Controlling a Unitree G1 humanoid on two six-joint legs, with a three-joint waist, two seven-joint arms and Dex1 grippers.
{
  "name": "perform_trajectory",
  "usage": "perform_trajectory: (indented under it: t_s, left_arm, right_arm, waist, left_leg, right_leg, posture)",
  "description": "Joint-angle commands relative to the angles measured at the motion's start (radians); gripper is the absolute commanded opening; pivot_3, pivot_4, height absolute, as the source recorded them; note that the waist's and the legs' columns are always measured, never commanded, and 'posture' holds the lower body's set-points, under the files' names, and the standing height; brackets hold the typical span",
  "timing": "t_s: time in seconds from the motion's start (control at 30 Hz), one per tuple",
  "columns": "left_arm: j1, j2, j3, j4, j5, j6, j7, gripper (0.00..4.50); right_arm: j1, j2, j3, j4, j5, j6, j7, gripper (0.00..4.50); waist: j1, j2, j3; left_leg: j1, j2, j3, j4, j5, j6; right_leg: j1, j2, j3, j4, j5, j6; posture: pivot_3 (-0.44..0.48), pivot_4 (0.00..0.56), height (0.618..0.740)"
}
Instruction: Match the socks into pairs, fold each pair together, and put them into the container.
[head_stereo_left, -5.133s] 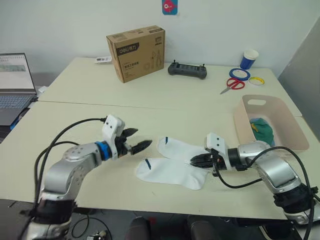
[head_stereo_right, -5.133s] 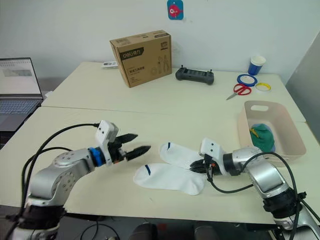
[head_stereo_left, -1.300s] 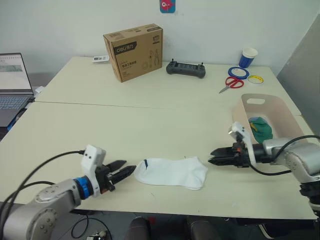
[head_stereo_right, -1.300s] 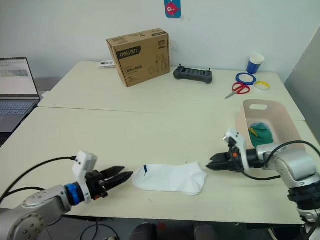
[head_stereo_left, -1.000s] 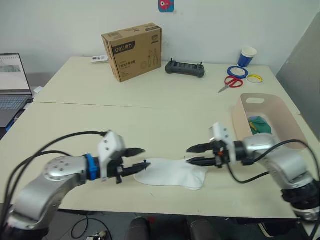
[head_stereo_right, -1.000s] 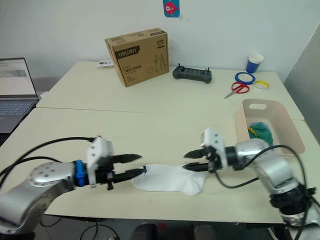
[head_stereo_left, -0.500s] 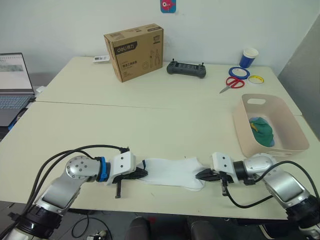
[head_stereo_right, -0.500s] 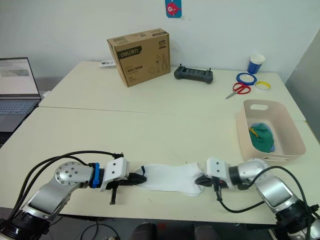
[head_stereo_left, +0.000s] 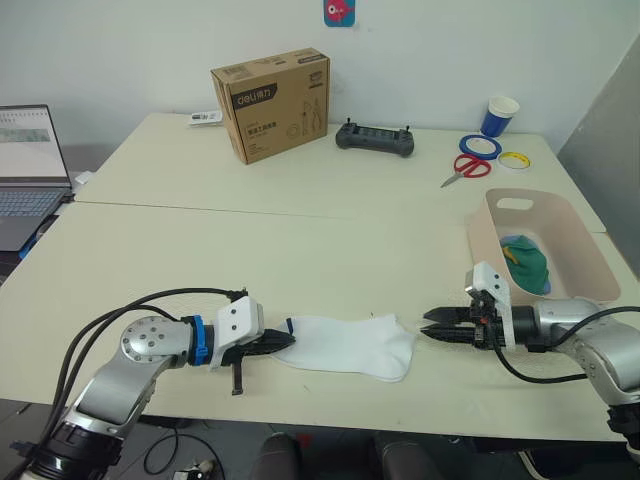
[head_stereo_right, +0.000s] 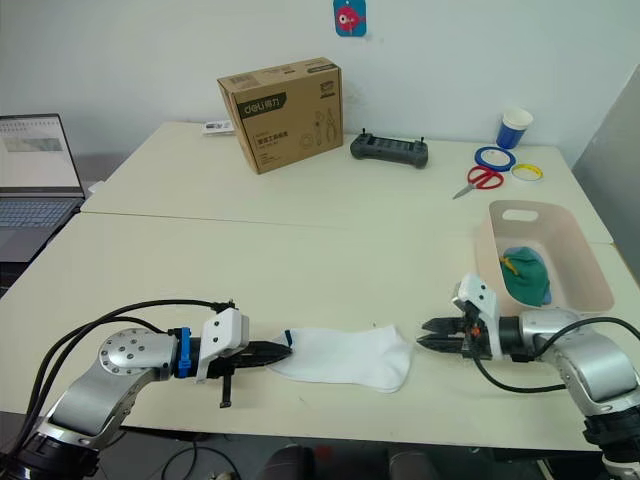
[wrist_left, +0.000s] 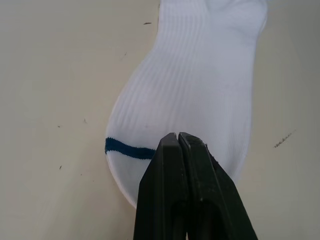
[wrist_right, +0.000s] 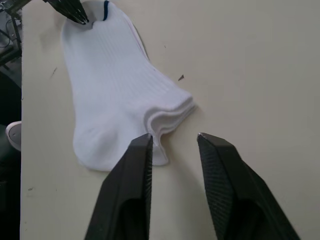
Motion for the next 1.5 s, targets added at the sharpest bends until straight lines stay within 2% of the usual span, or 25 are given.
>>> perform_trajectory:
  t_s: [0.03, 0.27, 0.37, 0.53, 0.57, 0.73, 0.83, 0.93, 1.2, 1.37, 1.5]
  left_arm:
    - [0.005, 0.001, 0.028, -0.075, -0.015, -0.008, 0.006, 0.0]
    - [0.008, 0.002, 0.048, -0.175, -0.043, 0.06, 0.035, 0.0]
    - [0.004, -0.003, 0.052, -0.201, -0.052, 0.082, 0.046, 0.0]
    - [-0.001, -0.005, 0.061, -0.205, -0.052, 0.086, 0.052, 0.0]
    - [-0.001, -0.004, 0.064, -0.205, -0.054, 0.088, 0.051, 0.0]
    - [-0.021, -0.025, 0.056, -0.203, -0.076, 0.122, 0.057, 0.0]
    - [-0.066, -0.049, 0.0, -0.181, -0.05, 0.133, 0.05, 0.0]
    - [-0.147, -0.112, -0.094, -0.103, -0.001, 0.144, 0.047, 0.0]
    - [-0.296, -0.251, -0.234, 0.099, 0.114, 0.124, 0.057, 0.0]
    - [-0.304, -0.206, -0.342, 0.152, 0.241, 0.095, 0.005, 0.0]
    - [-0.314, -0.236, -0.349, 0.213, 0.285, 0.065, 0.052, 0.0]
  right_arm:
    - [0.016, -0.005, 0.046, -0.056, 0.007, 0.11, -0.047, 2.63]
    - [0.012, 0.104, 0.081, -0.074, 0.081, 0.257, -0.099, 2.63]
    - [0.008, 0.135, 0.064, -0.078, 0.146, 0.313, -0.087, 2.0]
    - [-0.02, 0.157, 0.035, -0.015, 0.161, 0.339, -0.112, 0.22]
    - [-0.032, 0.154, 0.013, 0.0, 0.179, 0.358, -0.112, 0.04]
    - [-0.076, 0.079, -0.045, 0.092, 0.209, 0.379, -0.052, 0.04]
    - [-0.083, -0.047, -0.011, 0.169, 0.168, 0.292, 0.089, 0.04]
    - [-0.114, -0.107, 0.006, 0.265, 0.143, 0.247, 0.164, 0.04]
    - [-0.157, -0.088, 0.031, 0.264, 0.14, 0.251, 0.187, 0.04]
    - [-0.176, -0.068, -0.001, 0.185, 0.195, 0.306, 0.163, 0.04]
    - [-0.227, 0.0, 0.005, 0.065, 0.281, 0.399, 0.118, 0.04]
  waist:
    - [-0.001, 0.0, 0.0]
    - [-0.004, 0.0, 0.0]
    - [-0.006, -0.001, 0.0]
    - [-0.007, -0.001, 0.0]
    - [-0.007, -0.001, 0.0]
    - [-0.009, -0.001, 0.0]
    - [0.0, 0.0, 0.0]
    - [0.006, 0.0, 0.0]
    - [0.002, 0.0, 0.0]
    - [0.002, 0.001, 0.0]
    - [-0.003, 0.004, -0.002]
  left_leg:
    - [0.0, 0.0, 0.0, 0.0, 0.0, 0.0]
    - [0.0, 0.001, 0.0, 0.0, 0.0, 0.0]
    - [0.0, 0.001, -0.001, 0.0, 0.0, 0.0]
    - [0.0, 0.0, 0.0, 0.0, 0.0, 0.0]
    - [0.0, 0.0, 0.0, 0.0, 0.0, 0.0]
    - [0.0, 0.0, 0.0, 0.0, 0.0, 0.0]
    - [-0.001, -0.001, 0.0, 0.001, 0.0, 0.0]
    - [0.0, -0.001, 0.0, 0.001, 0.0, 0.0]
    - [0.0, 0.0, -0.002, 0.001, 0.0, 0.0]
    - [0.0, 0.0, -0.003, 0.001, 0.0, 0.0]
    - [0.001, 0.0, -0.003, 0.001, 0.0, 0.0]
  right_leg:
    - [0.0, 0.0, 0.0, 0.0, 0.0, 0.0]
    - [0.0, 0.001, 0.0, 0.0, 0.0, 0.0]
    - [0.0, 0.001, 0.0, 0.0, 0.0, 0.0]
    - [0.0, 0.001, 0.0, 0.0, 0.0, 0.0]
    - [0.0, 0.001, 0.0, 0.0, 0.0, 0.0]
    - [0.001, 0.001, 0.0, 0.0, 0.0, 0.001]
    - [0.001, 0.0, 0.0, -0.001, 0.0, 0.001]
    - [0.001, 0.0, 0.0, -0.002, 0.0, 0.001]
    - [0.001, 0.003, 0.0, 0.0, 0.001, 0.001]
    - [0.001, 0.003, 0.0, -0.001, 0.001, 0.001]
    - [0.003, 0.004, 0.0, 0.0, 0.001, 0.001]
  posture:
    - [0.0, 0.15, 0.74]
    - [0.0, 0.15, 0.74]
    - [0.0, 0.15, 0.74]
    - [0.0, 0.15, 0.74]
    - [0.0, 0.15, 0.74]
    - [0.0, 0.15, 0.74]
    - [0.0, 0.15, 0.74]
    - [0.0, 0.15, 0.74]
    - [0.0, 0.15, 0.74]
    - [0.0, 0.15, 0.74]
    - [0.0, 0.15, 0.74]
